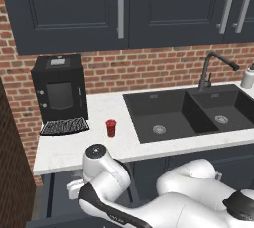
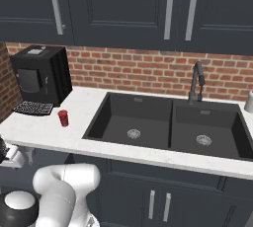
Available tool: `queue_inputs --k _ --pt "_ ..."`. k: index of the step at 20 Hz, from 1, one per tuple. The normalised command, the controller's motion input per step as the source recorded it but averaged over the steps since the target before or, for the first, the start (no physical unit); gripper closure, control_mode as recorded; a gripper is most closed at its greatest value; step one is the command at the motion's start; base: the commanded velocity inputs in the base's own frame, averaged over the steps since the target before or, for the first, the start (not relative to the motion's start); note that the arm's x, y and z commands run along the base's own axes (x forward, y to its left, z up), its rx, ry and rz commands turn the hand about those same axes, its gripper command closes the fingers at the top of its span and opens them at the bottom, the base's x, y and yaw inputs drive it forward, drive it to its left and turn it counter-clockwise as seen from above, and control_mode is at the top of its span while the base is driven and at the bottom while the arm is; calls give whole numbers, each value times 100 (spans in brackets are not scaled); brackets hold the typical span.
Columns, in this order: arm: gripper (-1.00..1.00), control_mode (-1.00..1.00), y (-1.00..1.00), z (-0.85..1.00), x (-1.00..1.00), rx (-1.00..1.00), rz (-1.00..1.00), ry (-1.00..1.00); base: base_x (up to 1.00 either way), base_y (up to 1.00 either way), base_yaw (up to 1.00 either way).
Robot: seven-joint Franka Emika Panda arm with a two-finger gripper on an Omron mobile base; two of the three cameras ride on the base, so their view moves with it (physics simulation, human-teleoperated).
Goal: Pick the measuring cup from the drawer and place it on the counter.
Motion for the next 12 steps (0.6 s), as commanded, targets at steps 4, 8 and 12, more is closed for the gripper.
queue_inputs --k 4,8,12 --pt "-100 -100 3 -33 0 1 0 2 0 0 0" --pt "-100 -100 1 -19 -4 0 0 11 0 0 0" --pt "-100 -100 0 -22 -20 0 0 10 0 0 0"
